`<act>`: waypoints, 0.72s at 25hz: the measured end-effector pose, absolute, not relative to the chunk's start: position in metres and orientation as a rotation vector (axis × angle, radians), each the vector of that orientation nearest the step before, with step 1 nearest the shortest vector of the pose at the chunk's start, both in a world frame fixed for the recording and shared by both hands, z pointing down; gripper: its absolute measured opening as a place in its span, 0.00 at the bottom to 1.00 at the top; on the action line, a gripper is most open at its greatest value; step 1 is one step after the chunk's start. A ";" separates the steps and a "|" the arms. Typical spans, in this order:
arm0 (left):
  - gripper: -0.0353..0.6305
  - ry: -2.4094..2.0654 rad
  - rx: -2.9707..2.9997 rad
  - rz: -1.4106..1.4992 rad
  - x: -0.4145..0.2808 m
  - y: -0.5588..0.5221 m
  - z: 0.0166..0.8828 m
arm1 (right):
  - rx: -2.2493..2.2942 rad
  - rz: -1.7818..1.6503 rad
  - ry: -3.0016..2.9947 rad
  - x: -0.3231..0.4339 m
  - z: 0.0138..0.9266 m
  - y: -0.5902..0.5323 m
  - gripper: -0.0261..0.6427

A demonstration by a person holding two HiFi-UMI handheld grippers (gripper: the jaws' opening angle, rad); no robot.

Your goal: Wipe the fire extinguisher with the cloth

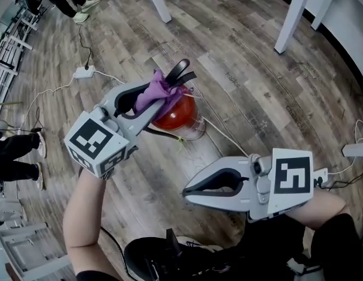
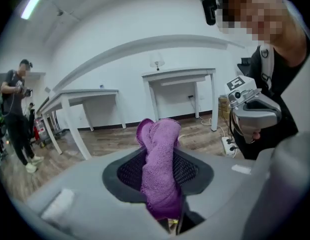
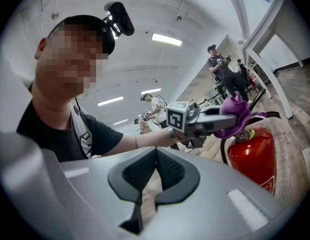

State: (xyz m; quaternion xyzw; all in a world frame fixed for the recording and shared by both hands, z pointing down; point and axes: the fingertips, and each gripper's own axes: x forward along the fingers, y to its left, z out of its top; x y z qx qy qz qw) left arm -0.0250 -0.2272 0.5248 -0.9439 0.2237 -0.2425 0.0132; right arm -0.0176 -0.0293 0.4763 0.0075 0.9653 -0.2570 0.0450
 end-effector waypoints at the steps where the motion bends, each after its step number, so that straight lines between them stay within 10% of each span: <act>1: 0.24 0.735 -2.969 -0.741 -0.037 -0.224 0.528 | 0.029 -0.789 2.953 -0.020 0.478 -0.029 0.04; 18: 0.23 1.156 -3.572 -0.168 -0.154 -0.172 0.636 | 0.030 -0.869 3.017 -0.057 0.492 -0.022 0.04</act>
